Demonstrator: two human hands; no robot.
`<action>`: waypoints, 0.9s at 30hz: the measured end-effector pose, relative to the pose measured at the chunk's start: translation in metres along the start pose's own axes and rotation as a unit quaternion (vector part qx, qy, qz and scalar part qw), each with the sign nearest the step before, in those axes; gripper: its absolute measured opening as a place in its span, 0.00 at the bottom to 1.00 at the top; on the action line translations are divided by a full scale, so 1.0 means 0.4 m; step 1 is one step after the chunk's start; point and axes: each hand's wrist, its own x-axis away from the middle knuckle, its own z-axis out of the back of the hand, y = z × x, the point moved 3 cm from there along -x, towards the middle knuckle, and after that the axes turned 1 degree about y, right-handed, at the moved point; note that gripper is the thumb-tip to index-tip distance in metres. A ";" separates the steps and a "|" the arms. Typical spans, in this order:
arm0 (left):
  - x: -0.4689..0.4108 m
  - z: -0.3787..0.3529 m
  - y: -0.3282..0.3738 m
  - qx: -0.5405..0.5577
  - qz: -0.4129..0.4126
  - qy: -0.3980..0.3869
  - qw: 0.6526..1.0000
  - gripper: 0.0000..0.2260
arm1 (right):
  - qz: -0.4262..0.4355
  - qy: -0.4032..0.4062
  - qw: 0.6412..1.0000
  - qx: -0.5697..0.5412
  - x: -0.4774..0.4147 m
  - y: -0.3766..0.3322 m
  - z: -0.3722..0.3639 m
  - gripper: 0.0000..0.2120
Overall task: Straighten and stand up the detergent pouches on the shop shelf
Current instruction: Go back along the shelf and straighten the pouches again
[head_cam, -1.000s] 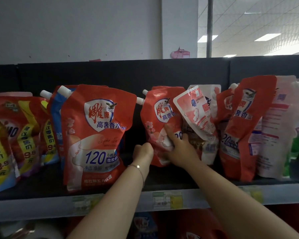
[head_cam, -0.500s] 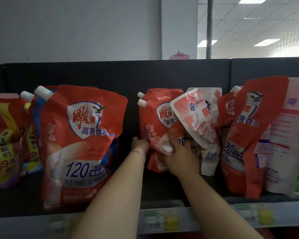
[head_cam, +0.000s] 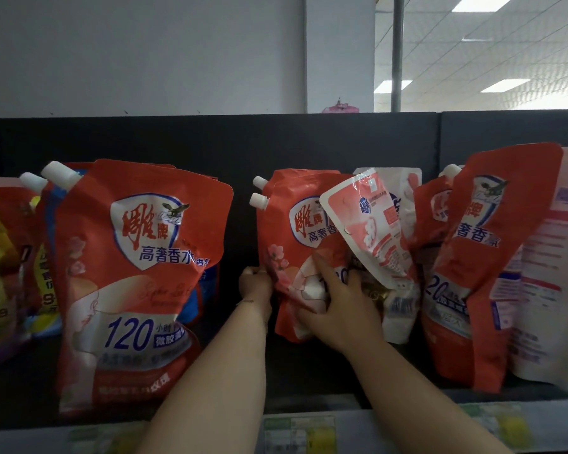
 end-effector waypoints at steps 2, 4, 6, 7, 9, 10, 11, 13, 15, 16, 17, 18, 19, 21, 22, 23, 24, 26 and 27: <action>-0.008 0.005 -0.004 0.011 0.003 0.033 0.999 0.07 | 0.005 -0.001 1.000 -0.008 0.003 -0.002 0.004 0.43; -0.015 0.018 0.001 0.040 0.005 0.075 0.996 0.08 | 0.011 -0.004 1.000 -0.015 0.004 -0.004 0.006 0.42; -0.019 0.038 0.016 0.050 -0.003 0.104 0.993 0.12 | 0.024 -0.005 0.999 -0.027 0.004 -0.005 0.005 0.42; -0.016 0.046 0.024 0.033 -0.006 0.107 0.994 0.14 | 0.031 -0.006 0.999 -0.035 0.004 -0.005 0.003 0.42; -0.002 0.057 0.044 -0.001 -0.018 0.127 0.992 0.15 | 0.046 -0.010 0.998 -0.052 0.003 -0.005 -0.003 0.42; 0.008 0.061 0.054 -0.005 -0.026 0.149 0.988 0.15 | 0.053 -0.012 0.997 -0.060 0.002 -0.005 -0.006 0.41; 0.020 0.066 0.067 -0.006 -0.035 0.172 0.984 0.17 | 0.060 -0.012 0.996 -0.066 0.000 -0.006 -0.008 0.41; 0.042 0.073 0.091 -0.005 -0.049 0.201 0.978 0.23 | 0.066 -0.009 0.994 -0.084 -0.003 -0.008 -0.015 0.42; 0.058 0.080 0.108 0.026 -0.021 0.219 0.975 0.24 | 0.057 0.001 0.990 -0.126 -0.008 -0.007 -0.017 0.45; 0.067 0.081 0.114 0.046 -0.003 0.219 0.975 0.23 | 0.051 0.007 0.988 -0.146 -0.009 -0.006 -0.019 0.46; 0.074 0.080 0.121 0.068 0.007 0.205 0.976 0.20 | 0.048 0.011 0.987 -0.156 -0.011 -0.005 -0.020 0.47; 0.080 0.074 0.128 0.090 0.003 0.175 0.980 0.20 | 0.046 0.013 0.986 -0.157 -0.011 -0.004 -0.021 0.48; 0.088 0.069 0.134 0.103 -0.004 0.140 0.985 0.20 | 0.044 0.013 0.987 -0.155 -0.012 -0.003 -0.022 0.48; 0.106 0.057 0.140 0.103 -0.027 0.079 0.991 0.18 | 0.038 0.011 0.987 -0.153 -0.013 -0.003 -0.022 0.48; 0.116 0.053 0.138 0.095 -0.047 0.063 0.992 0.17 | 0.036 0.009 0.987 -0.155 -0.013 -0.003 -0.021 0.47; 0.131 0.049 0.143 0.072 -0.074 0.054 0.993 0.17 | 0.034 0.008 0.987 -0.158 -0.013 -0.003 -0.019 0.47; 0.148 0.045 0.149 0.036 -0.108 0.048 0.992 0.18 | 0.032 0.007 0.986 -0.162 -0.012 -0.003 -0.018 0.47; 0.172 0.040 0.148 -0.031 -0.173 0.042 0.983 0.18 | 0.030 0.010 0.986 -0.165 -0.010 -0.004 -0.016 0.47; 0.182 0.040 0.151 -0.047 -0.198 0.045 0.978 0.17 | 0.030 0.011 0.986 -0.161 -0.010 -0.005 -0.015 0.47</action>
